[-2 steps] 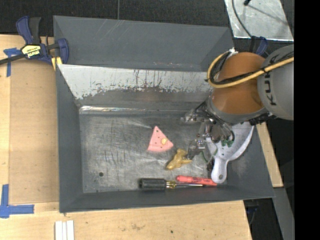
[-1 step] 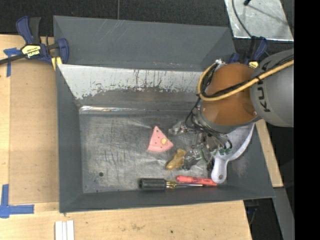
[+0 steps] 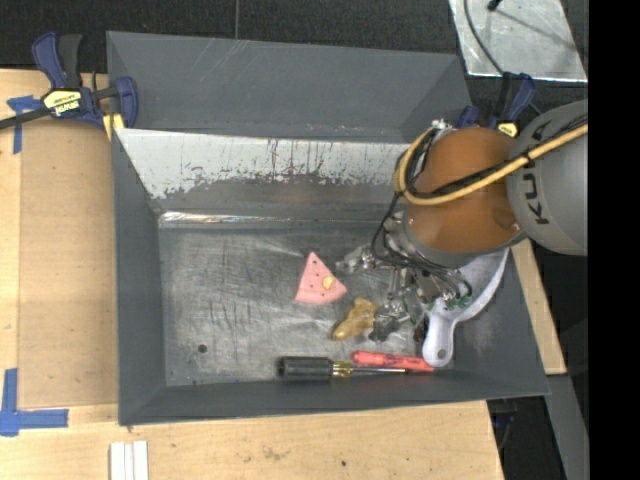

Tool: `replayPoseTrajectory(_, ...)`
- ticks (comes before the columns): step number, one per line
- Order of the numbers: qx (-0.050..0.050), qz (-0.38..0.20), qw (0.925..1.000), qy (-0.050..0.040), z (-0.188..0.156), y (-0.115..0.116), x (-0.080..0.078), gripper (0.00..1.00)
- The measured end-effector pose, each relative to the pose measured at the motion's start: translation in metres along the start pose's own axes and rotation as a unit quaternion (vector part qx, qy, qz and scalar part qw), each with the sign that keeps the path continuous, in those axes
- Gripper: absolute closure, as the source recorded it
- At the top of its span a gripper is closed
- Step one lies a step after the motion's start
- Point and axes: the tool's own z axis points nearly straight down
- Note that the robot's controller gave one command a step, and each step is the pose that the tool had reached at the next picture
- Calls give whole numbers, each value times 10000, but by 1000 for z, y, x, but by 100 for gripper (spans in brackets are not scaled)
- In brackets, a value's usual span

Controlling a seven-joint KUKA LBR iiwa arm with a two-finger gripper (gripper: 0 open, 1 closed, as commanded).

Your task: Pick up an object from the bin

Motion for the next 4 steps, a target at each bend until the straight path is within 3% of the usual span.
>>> replayPoseTrajectory(1,4,1090,9940,-12,24,6,18,0)
replayPoseTrajectory(2,87,-356,9991,-205,31,5,8,100)
replayPoseTrajectory(4,79,-355,9992,-188,27,5,8,100)
